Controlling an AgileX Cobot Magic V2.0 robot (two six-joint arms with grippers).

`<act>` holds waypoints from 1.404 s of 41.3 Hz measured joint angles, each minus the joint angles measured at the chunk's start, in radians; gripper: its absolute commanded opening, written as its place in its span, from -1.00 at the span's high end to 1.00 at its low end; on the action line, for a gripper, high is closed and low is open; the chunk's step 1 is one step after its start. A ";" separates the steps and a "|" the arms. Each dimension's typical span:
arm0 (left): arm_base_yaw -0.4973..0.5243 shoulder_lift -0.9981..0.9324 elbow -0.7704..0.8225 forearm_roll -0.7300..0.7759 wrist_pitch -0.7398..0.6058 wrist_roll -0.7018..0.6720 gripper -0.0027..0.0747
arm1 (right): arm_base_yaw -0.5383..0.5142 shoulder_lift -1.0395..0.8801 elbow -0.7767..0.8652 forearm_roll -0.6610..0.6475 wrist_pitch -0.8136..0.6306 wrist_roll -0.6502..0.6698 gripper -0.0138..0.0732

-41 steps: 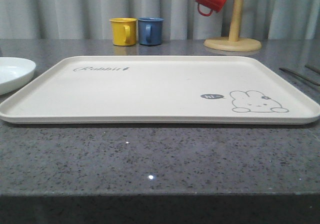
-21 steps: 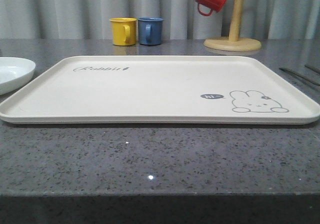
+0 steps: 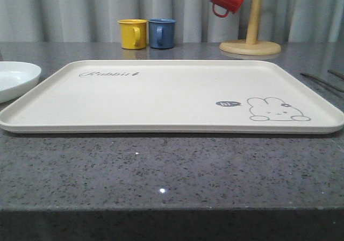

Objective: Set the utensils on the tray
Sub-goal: 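Lower the left gripper to the white plate's rim and grasp it, then carry the white plate onto the tray with the left gripper and release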

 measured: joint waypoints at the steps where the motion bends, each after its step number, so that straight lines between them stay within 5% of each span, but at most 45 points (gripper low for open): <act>1: 0.000 0.000 0.000 -0.002 -0.002 0.000 0.98 | 0.000 0.000 0.000 0.000 0.000 0.000 -0.27; 17: -0.031 -0.077 -0.121 -0.028 0.081 0.002 0.98 | 0.000 0.000 0.000 0.000 0.001 0.000 -0.27; 41: -0.484 -0.104 -0.133 -0.038 0.037 0.006 0.98 | 0.000 0.000 0.000 0.000 0.002 0.000 -0.27; 58: -0.550 -0.010 -0.135 -0.041 -0.001 0.006 0.98 | 0.000 0.000 0.000 0.000 0.002 0.000 -0.27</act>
